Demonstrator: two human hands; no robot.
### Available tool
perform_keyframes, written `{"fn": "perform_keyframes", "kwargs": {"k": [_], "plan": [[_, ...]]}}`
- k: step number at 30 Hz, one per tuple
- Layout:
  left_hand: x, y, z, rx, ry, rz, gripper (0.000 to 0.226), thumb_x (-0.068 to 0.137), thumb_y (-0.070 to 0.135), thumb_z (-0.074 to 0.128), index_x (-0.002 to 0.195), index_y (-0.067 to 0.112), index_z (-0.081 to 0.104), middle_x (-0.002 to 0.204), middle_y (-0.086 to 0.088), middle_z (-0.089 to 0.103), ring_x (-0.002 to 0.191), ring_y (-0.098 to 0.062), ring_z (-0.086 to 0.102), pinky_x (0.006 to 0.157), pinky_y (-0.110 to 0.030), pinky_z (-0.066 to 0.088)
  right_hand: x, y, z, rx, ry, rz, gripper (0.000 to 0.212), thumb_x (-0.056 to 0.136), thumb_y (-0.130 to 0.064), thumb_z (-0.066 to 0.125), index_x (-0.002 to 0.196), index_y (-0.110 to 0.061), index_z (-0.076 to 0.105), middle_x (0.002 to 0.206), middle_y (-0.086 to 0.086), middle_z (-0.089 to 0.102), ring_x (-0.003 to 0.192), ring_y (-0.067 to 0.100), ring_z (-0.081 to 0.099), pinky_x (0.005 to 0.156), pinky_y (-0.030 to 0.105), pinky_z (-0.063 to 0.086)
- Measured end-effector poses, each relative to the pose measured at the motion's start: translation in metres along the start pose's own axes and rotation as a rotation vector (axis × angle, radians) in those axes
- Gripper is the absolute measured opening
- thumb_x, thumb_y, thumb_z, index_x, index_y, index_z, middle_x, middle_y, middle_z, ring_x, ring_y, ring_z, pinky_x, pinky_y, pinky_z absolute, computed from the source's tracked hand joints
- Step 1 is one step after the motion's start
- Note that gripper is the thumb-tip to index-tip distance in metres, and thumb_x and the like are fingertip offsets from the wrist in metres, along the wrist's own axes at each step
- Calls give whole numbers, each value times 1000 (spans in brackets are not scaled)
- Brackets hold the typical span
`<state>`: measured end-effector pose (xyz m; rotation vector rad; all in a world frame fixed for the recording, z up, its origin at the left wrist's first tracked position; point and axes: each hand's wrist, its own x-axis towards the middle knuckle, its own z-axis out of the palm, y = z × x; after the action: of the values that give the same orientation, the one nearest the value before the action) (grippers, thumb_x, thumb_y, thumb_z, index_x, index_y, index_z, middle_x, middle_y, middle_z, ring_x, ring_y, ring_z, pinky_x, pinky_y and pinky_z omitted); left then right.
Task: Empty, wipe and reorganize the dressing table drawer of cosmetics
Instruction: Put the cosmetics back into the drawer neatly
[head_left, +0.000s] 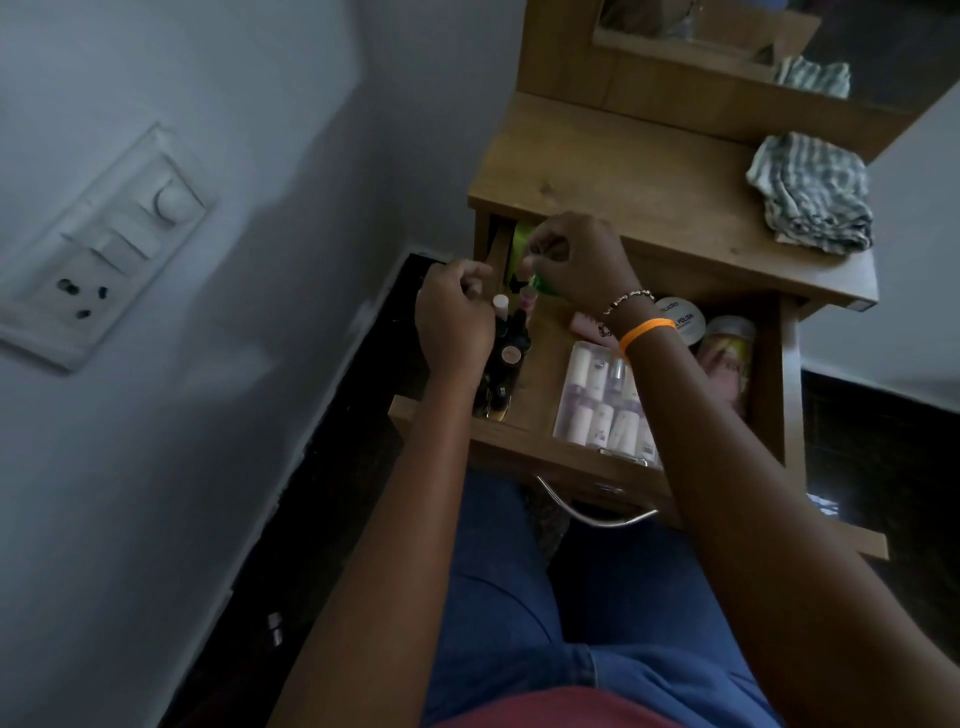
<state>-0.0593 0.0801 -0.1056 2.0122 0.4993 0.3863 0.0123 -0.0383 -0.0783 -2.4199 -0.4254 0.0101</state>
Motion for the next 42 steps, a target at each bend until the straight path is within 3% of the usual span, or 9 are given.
{"fn": "perform_keyframes", "kwargs": {"k": [2,4,9,13,18,23,26,33,42], "plan": [[1,-2,2,10,-5,-18,26,90,1,47,98,15,67,106,-5,63,94,-16,60,71,-24,43,3,2,6,-48,-64,15,15,74,-5,68,89,-7,69,90,11,70,85,22,66,79,36,55],[2,-4,3,30,-20,-40,27,89,1,46,99,15,67,105,-5,63,93,-17,60,71,-28,47,5,0,11,-36,-103,49,18,70,0,66,87,-7,69,88,12,71,86,24,67,81,42,55],[5,-7,4,59,-24,-46,26,86,1,48,96,15,68,99,-5,64,87,-18,60,63,-25,40,14,-13,15,-73,-135,106,17,68,0,65,82,-8,71,90,12,72,89,26,67,82,39,55],[5,-8,5,65,-21,-47,25,86,1,49,94,15,68,99,-6,65,88,-18,60,66,-27,43,24,-21,17,-205,-237,168,11,66,-3,66,71,-12,70,92,10,72,92,25,66,79,33,55],[5,-9,6,96,-20,-46,25,88,4,50,100,14,69,101,-5,66,93,-20,60,68,-26,39,31,-27,19,-286,-297,241,23,77,-16,64,94,-1,67,110,19,65,105,34,60,82,33,48],[4,-6,4,69,-47,-69,18,80,7,61,95,15,69,99,-4,66,93,-20,60,72,-25,40,38,-32,13,-315,-304,312,33,79,-14,67,108,1,62,119,20,61,110,36,58,82,36,48],[4,-7,4,60,-51,-79,17,77,10,67,94,16,69,98,-2,66,94,-19,61,73,-26,43,39,-35,13,-307,-306,330,38,75,-14,72,109,0,62,118,19,62,110,35,59,83,37,49],[4,-5,5,82,-22,-65,28,85,1,49,96,16,70,102,-4,66,97,-20,60,70,-25,39,33,-30,22,-325,-219,320,22,83,-6,60,104,1,62,116,20,61,107,39,58,78,37,48],[3,-6,6,136,-20,-28,29,88,1,47,99,16,70,102,-3,65,97,-22,58,66,-26,37,31,-25,19,-255,-187,266,18,83,-7,58,97,0,67,107,20,66,101,38,62,80,37,52]]}}
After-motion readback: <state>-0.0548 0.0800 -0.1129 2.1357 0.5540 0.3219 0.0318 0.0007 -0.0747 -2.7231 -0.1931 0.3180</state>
